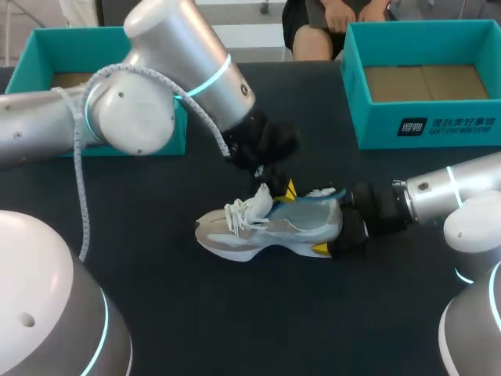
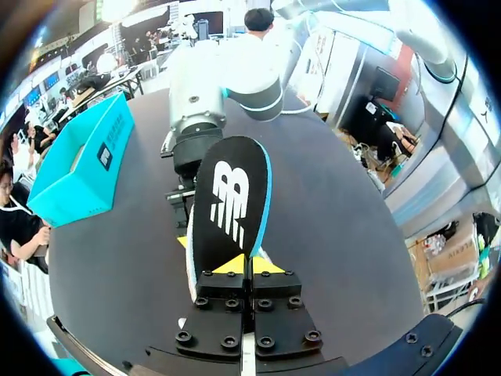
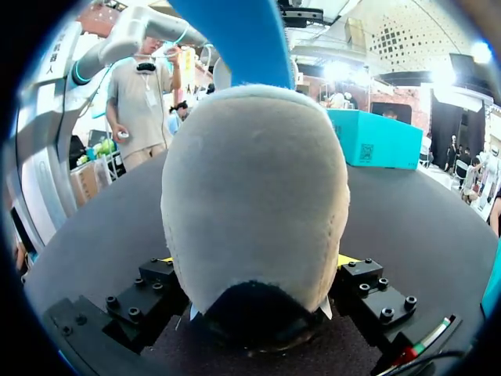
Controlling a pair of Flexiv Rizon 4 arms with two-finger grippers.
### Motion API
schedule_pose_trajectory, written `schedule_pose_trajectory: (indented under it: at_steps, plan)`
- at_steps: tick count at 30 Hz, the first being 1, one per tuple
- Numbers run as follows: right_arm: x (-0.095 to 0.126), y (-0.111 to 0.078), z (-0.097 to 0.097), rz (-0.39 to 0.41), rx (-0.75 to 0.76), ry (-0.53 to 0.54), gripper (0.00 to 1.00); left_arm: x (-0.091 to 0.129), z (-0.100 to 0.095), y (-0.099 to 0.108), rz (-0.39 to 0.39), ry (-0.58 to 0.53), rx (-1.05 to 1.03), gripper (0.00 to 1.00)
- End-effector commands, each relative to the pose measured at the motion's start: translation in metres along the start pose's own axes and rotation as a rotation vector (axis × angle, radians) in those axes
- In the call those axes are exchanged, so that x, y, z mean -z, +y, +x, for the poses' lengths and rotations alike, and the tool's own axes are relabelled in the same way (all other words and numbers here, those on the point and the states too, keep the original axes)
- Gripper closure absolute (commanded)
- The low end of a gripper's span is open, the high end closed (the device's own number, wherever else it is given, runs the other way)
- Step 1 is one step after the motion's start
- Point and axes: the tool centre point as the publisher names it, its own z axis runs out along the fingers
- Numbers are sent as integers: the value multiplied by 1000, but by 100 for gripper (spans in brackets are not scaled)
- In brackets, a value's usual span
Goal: Take the shoe out of the shoebox, open the shoe tongue, remove and reinsert the insole, then place the shoe into the shoebox
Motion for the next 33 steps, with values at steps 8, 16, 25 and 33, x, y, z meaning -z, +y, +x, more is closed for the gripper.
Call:
schedule_pose_trajectory:
  at_steps: [8, 16, 25, 33]
  plan:
    - [-2, -4, -1, 3, 0, -1, 100, -26, 7, -14, 27, -99, -61, 68]
    - [-2, -4, -1, 3, 0, -1, 100, -28, 15, -17, 77, -302, -114, 61]
    - [-2, -4, -1, 3, 0, -1, 100, -33, 4, -21, 71, -464, -136, 56]
    - [-2, -4, -1, 3, 0, -1, 100, -39, -19, -15, 70, -476, -101, 62]
